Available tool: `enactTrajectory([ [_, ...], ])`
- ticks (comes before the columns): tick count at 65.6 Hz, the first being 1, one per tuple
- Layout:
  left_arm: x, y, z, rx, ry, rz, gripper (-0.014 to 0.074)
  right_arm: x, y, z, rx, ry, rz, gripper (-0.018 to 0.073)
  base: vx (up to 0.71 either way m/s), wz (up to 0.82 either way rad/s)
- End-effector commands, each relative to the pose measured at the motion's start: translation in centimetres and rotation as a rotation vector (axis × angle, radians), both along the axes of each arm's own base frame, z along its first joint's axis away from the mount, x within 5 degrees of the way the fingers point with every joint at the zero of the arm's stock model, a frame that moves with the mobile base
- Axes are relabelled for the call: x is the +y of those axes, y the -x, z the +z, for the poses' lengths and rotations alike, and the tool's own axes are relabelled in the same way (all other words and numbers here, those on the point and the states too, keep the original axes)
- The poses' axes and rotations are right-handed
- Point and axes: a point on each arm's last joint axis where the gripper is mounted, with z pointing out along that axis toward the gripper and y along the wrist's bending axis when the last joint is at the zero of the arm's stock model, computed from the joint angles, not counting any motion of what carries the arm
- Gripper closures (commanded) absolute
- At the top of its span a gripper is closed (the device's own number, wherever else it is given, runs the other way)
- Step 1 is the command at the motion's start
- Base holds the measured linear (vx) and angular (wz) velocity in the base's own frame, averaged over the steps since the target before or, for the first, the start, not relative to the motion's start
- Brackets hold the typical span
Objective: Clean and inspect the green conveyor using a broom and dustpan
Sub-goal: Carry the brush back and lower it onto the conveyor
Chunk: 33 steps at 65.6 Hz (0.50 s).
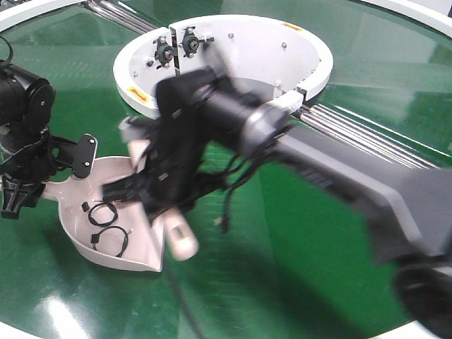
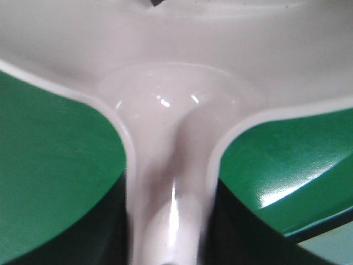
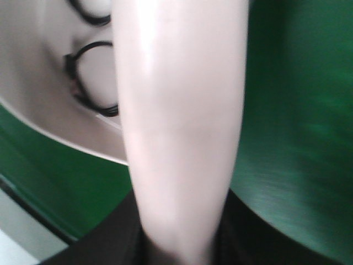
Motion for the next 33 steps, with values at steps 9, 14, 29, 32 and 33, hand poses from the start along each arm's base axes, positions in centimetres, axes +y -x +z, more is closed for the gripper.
enactTrajectory([
  [9, 0.0, 0.4, 3.0, -0.082, 0.0, 0.006, 0.0603, -9.7, -0.5, 6.0, -0.137, 0.09, -0.051, 0.0561, 0.0, 0.0],
  [14, 0.0, 0.4, 3.0, -0.082, 0.0, 0.006, 0.0603, -12.4, -0.4, 6.6, -0.15, 0.112, -0.049, 0.0561, 0.0, 0.0],
  [29, 0.0, 0.4, 3.0, -0.082, 0.0, 0.006, 0.0603, -19.0, 0.5, 6.7, -0.168, 0.153, -0.069, 0.0561, 0.0, 0.0],
  [32, 0.0, 0.4, 3.0, -0.082, 0.0, 0.006, 0.0603, -20.0, 0.7, 6.5, -0.181, 0.151, -0.081, 0.0561, 0.0, 0.0],
  [33, 0.0, 0.4, 3.0, -0.082, 0.0, 0.006, 0.0603, -20.4, 0.8, 6.4, -0.185, 0.151, -0.085, 0.0561, 0.0, 0.0],
])
